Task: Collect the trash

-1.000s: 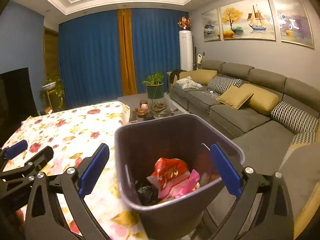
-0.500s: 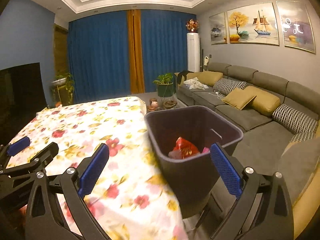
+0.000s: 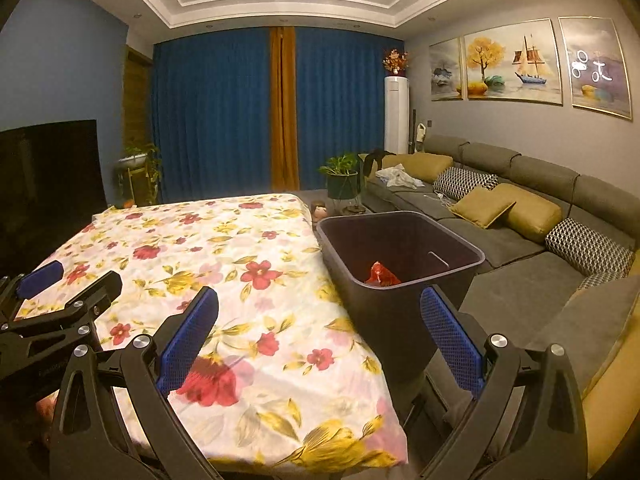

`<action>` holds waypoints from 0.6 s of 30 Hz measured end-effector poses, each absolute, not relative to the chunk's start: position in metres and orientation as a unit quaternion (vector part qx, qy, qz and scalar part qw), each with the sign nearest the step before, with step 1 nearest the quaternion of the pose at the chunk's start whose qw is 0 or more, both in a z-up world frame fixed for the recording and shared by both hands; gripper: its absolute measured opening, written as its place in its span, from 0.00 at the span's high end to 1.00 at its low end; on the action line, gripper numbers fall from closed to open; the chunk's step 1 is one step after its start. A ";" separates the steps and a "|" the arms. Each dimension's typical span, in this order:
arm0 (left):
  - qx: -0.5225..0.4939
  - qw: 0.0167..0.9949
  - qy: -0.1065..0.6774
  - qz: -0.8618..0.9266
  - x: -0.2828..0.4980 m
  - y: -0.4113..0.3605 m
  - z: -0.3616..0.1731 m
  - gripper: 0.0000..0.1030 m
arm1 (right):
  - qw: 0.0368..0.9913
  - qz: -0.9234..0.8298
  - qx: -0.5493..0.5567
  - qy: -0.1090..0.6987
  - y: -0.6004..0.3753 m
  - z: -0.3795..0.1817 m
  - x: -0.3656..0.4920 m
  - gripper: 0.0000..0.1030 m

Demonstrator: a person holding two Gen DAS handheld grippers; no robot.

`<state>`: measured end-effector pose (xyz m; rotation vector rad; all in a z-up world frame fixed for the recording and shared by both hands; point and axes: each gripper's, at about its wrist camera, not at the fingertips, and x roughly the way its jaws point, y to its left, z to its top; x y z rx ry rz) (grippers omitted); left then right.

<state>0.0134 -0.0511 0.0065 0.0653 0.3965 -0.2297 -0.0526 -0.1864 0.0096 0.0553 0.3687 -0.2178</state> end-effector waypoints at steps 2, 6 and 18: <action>0.032 0.974 0.195 -0.114 0.011 -0.050 0.007 0.14 | 0.977 -0.107 0.025 0.181 -0.183 0.010 -0.055 0.06; 0.028 0.974 0.193 -0.115 0.009 -0.047 0.008 0.14 | 0.978 -0.104 0.022 0.181 -0.180 0.010 -0.056 0.06; 0.023 0.976 0.186 -0.112 0.003 -0.044 0.011 0.14 | 0.979 -0.106 0.020 0.172 -0.176 0.013 -0.061 0.06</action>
